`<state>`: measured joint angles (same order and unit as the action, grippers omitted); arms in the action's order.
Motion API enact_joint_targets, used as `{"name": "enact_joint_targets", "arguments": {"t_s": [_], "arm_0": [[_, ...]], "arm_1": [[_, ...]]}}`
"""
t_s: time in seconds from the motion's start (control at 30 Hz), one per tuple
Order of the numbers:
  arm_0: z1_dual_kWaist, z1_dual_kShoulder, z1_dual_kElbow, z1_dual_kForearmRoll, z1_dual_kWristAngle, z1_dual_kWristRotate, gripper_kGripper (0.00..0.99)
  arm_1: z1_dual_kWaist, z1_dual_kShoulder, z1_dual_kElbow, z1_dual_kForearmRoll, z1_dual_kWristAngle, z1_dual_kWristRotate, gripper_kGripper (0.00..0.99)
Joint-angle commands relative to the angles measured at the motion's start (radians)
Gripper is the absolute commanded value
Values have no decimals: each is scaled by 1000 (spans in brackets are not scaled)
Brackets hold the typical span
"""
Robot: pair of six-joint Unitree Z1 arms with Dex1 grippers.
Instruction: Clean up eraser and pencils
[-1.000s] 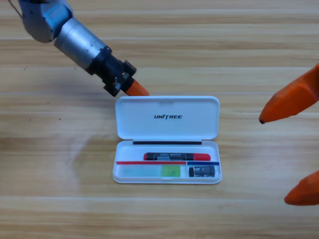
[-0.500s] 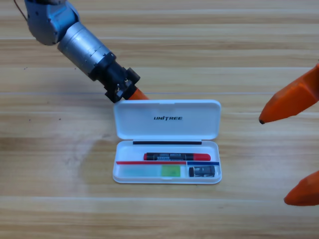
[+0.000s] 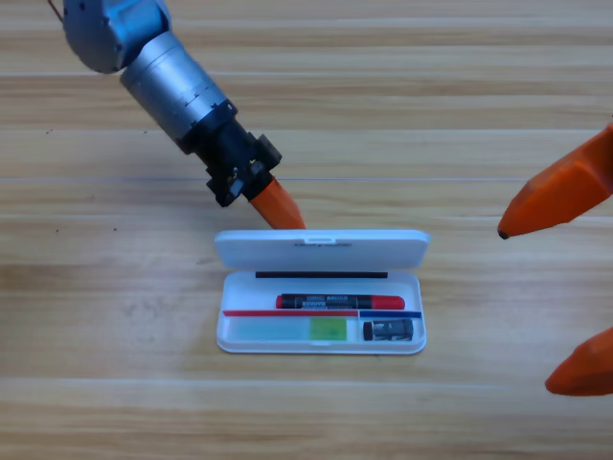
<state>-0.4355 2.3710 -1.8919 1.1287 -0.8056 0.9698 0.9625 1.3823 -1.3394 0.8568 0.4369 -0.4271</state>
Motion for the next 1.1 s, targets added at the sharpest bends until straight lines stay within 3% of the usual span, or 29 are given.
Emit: {"name": "enact_joint_targets", "arguments": {"t_s": [0.03, 0.63, 1.1], "arm_0": [[-55, -21, 11, 20, 42, -19, 0], [-117, 16, 42, -9, 161, -56, 0], [-150, 13, 152, -122, 247, -99, 0]], "arm_1": [[13, 47, 22, -27, 19, 10, 960], [13, 47, 20, -27, 19, 16, 960], [13, 47, 22, -27, 26, 21, 960]]}}
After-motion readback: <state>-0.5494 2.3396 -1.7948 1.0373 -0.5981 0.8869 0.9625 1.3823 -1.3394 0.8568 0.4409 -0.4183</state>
